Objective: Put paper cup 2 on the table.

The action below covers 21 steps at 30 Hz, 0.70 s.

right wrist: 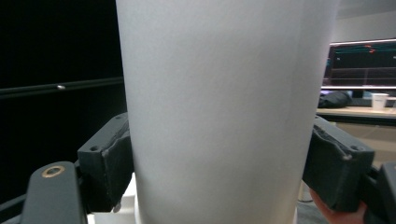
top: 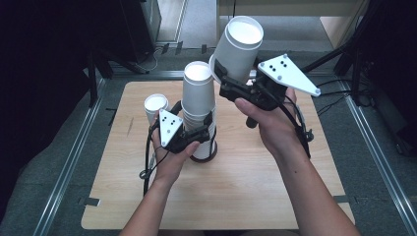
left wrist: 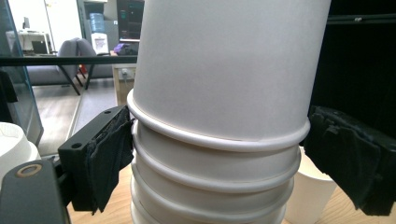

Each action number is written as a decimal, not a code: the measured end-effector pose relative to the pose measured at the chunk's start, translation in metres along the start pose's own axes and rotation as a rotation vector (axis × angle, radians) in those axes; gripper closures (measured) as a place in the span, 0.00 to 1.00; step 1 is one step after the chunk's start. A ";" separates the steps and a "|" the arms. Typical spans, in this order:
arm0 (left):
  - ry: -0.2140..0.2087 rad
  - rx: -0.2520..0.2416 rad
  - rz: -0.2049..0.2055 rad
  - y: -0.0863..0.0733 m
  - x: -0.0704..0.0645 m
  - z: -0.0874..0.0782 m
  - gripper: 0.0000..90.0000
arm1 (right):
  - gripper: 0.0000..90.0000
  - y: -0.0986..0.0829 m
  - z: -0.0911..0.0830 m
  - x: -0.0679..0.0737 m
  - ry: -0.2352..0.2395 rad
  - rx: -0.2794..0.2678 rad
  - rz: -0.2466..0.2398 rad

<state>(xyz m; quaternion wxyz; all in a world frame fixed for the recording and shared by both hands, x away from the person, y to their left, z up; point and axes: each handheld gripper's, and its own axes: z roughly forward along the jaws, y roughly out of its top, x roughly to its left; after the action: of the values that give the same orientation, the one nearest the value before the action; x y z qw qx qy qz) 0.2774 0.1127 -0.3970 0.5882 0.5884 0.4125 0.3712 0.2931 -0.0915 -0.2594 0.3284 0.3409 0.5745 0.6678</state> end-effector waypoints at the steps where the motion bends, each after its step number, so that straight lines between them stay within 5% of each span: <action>1: -0.001 -0.001 -0.002 0.000 0.000 0.000 0.09 | 0.21 -0.002 -0.002 -0.003 -0.007 -0.002 0.004; 10: -0.040 0.006 -0.015 0.004 -0.001 -0.006 0.02 | 0.21 -0.029 -0.021 -0.028 -0.068 0.025 0.008; 21: -0.067 0.001 -0.034 0.008 -0.005 -0.029 0.00 | 0.21 -0.066 -0.043 -0.040 -0.130 0.046 -0.035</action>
<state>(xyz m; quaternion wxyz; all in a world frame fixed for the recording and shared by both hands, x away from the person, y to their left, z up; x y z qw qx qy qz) 0.2496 0.1195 -0.3877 0.6076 0.5934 0.4028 0.3412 0.2828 -0.1398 -0.3325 0.3687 0.3808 0.5730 0.6251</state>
